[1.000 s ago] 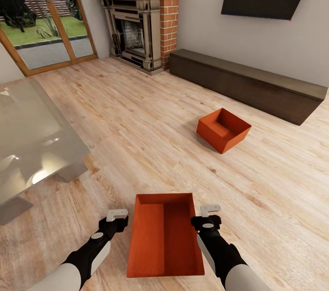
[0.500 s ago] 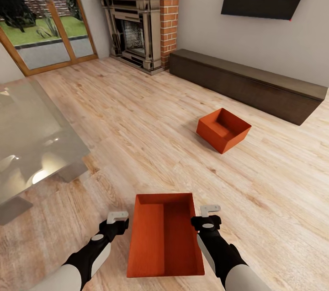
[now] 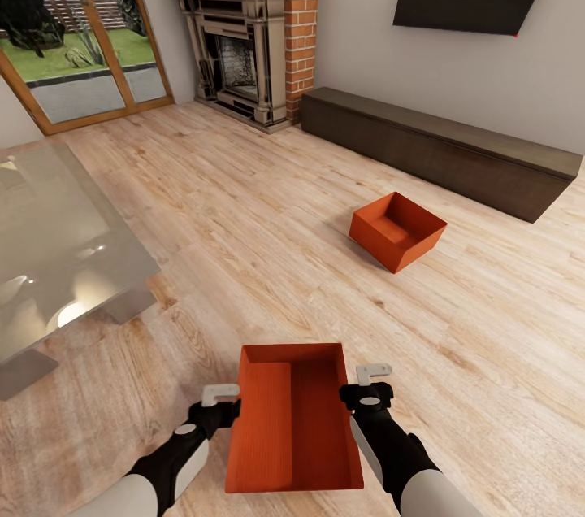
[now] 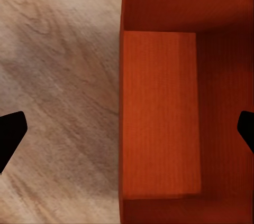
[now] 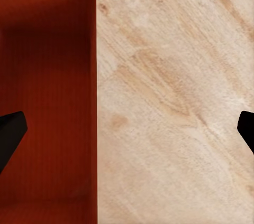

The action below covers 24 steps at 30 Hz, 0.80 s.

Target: Move the two storage containers from the living room to the garage. In the garage, place one container on the floor and stack the other container on top of it (either order is fine).

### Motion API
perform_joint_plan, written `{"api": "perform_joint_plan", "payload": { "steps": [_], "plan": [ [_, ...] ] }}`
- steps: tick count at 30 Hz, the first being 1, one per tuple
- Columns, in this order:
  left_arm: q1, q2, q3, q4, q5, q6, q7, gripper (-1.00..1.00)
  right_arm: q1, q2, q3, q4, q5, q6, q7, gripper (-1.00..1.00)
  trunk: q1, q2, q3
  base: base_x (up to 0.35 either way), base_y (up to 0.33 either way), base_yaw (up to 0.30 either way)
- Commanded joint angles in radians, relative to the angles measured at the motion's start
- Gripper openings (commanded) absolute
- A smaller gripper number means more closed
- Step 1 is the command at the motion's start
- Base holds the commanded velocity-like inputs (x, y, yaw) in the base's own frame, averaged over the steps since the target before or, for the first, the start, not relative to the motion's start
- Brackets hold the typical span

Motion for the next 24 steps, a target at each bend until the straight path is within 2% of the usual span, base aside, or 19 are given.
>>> {"api": "perform_joint_plan", "payload": {
  "steps": [1,14,24],
  "plan": [
    [-0.001,-0.001,-0.009,0.001,0.009,-0.004,0.006,1.00,0.000,0.000,0.004,-0.001,0.006,0.009,-0.004,1.00,0.000,0.000,-0.001,0.000,0.000,0.000],
    [-0.001,-0.010,-0.009,0.002,0.008,-0.006,0.008,1.00,0.000,0.000,0.005,-0.001,0.006,0.009,-0.005,1.00,0.000,0.000,-0.001,0.000,0.000,0.000],
    [-0.001,-0.009,-0.008,0.002,0.008,-0.006,0.007,1.00,0.000,0.000,0.005,-0.001,0.006,0.010,-0.004,1.00,0.038,-0.070,-0.032,0.000,0.000,0.000]
  ]
}}
